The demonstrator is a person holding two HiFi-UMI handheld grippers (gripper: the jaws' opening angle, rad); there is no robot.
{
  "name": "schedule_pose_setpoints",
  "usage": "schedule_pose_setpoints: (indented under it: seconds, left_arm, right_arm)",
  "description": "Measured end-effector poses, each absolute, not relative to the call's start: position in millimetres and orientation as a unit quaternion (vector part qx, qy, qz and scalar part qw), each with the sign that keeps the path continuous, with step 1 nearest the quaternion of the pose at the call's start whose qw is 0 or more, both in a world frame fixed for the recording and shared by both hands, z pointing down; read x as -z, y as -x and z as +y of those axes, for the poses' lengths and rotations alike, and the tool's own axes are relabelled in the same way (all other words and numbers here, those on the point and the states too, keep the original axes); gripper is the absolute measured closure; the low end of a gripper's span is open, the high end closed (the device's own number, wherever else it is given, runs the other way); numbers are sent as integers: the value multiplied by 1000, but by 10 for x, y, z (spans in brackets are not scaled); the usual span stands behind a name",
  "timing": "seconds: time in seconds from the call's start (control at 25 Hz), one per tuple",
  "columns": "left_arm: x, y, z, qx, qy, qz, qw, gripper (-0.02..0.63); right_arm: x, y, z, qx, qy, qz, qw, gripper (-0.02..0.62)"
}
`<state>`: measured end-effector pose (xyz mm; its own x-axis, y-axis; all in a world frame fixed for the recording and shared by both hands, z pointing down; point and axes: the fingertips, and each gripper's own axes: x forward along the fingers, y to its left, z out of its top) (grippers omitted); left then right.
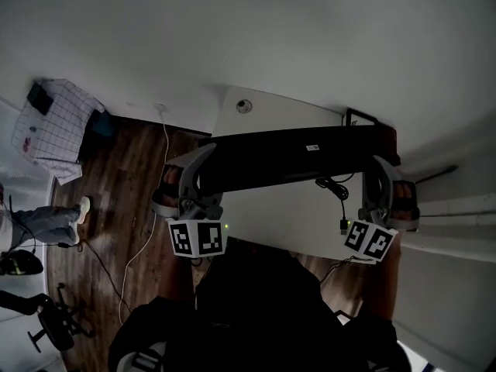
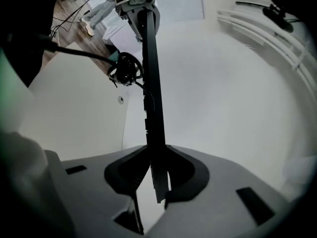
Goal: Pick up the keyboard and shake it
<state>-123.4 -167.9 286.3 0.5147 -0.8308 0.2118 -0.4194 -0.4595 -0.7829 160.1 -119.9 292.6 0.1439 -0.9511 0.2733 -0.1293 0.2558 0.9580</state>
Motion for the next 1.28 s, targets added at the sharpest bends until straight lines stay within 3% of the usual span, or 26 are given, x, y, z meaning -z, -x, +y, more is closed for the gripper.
schedule_pose_setpoints:
  seconds: [0.68,1.28]
  left_arm:
    - [-3036,-255,-1584,237,867,227,375,459]
    - [-3456,-243,-1491,284,875,208,333,460]
  right_arm:
    - [-3034,-2670,-114,235,-564,-463,642,488]
    - [-3465,-2738,-84,196,-527,-499,659,488]
